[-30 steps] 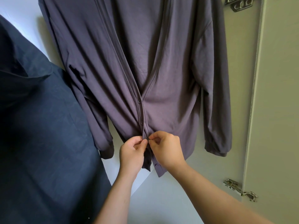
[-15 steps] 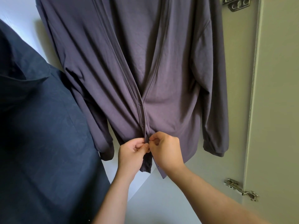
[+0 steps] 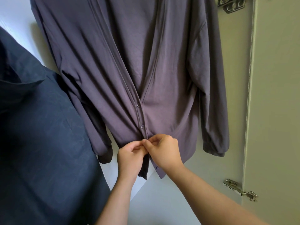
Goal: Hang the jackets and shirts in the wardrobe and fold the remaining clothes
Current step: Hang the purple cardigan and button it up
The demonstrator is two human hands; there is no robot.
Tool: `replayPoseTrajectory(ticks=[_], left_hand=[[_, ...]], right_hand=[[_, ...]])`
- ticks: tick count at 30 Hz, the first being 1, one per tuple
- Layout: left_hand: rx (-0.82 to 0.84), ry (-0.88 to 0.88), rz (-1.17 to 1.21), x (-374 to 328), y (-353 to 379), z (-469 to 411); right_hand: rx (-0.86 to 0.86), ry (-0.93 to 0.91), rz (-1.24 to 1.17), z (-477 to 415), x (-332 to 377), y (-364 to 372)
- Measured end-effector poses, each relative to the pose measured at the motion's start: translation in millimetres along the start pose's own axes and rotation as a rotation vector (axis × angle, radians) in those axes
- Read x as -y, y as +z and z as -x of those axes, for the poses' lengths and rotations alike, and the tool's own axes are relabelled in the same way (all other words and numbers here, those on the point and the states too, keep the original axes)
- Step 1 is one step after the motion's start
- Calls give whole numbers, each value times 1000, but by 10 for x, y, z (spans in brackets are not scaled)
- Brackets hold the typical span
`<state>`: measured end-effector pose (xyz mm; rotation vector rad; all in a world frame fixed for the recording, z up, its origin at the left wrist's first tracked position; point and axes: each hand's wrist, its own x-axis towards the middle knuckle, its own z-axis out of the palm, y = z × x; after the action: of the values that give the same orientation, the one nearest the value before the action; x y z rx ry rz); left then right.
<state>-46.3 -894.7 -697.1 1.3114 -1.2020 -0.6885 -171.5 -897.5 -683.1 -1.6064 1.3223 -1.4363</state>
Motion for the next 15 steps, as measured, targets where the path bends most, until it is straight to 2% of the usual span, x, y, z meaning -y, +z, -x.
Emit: replayPoseTrajectory(ticks=[3,7,15], left_hand=[[-1,-17,13,-34,24,32],[-9,-16,36,-69,29,55],[-95,61,-149,-48,55,43]], right_hand=[[-53,65,48,-63,10,28],[-49,51,45,-76,-13,14],[-45,32,2,16,-77,18]])
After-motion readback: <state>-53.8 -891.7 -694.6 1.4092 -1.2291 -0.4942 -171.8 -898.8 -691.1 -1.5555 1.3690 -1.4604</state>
